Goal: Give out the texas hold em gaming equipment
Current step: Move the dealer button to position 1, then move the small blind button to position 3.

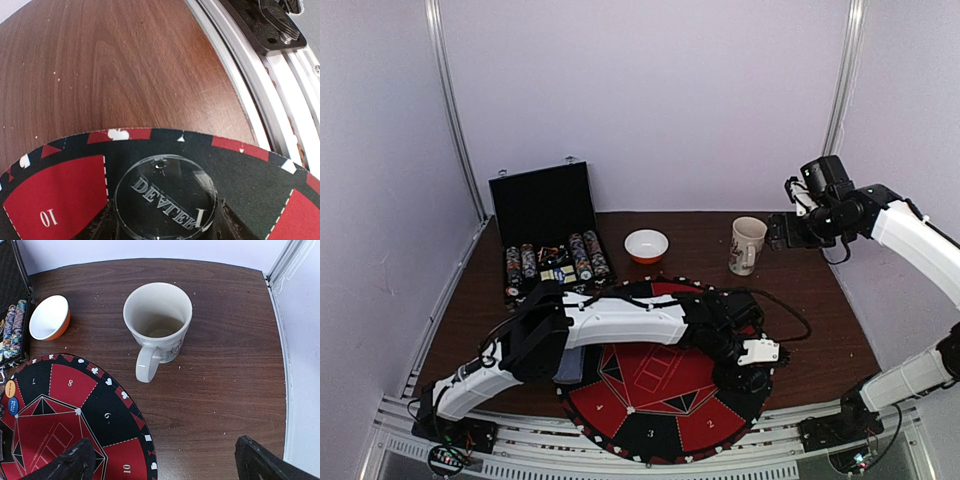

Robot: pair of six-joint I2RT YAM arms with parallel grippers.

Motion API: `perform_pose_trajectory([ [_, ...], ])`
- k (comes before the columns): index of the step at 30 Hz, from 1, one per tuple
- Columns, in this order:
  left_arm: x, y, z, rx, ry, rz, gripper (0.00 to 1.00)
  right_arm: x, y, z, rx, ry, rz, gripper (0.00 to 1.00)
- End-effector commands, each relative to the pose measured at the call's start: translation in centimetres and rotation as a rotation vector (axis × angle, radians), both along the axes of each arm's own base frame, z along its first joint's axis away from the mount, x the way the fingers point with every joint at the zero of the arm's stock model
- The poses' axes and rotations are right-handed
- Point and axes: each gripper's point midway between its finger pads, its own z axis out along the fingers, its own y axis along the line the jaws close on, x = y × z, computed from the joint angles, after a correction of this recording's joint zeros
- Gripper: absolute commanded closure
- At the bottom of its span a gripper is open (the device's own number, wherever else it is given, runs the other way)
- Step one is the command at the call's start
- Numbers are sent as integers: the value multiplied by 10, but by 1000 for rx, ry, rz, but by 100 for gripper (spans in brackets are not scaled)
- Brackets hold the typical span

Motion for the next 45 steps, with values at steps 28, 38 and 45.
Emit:
perform_pose_trajectory([
  [28,164,231,116,106,133,906,9,16,5,19,14,-66,20,0],
  [38,190,293,47,287,181,1103,24,19,18,6,27,-31,50,0],
  [45,186,299,13,375,231,1105,31,17,15,-1,9,-21,41,0],
])
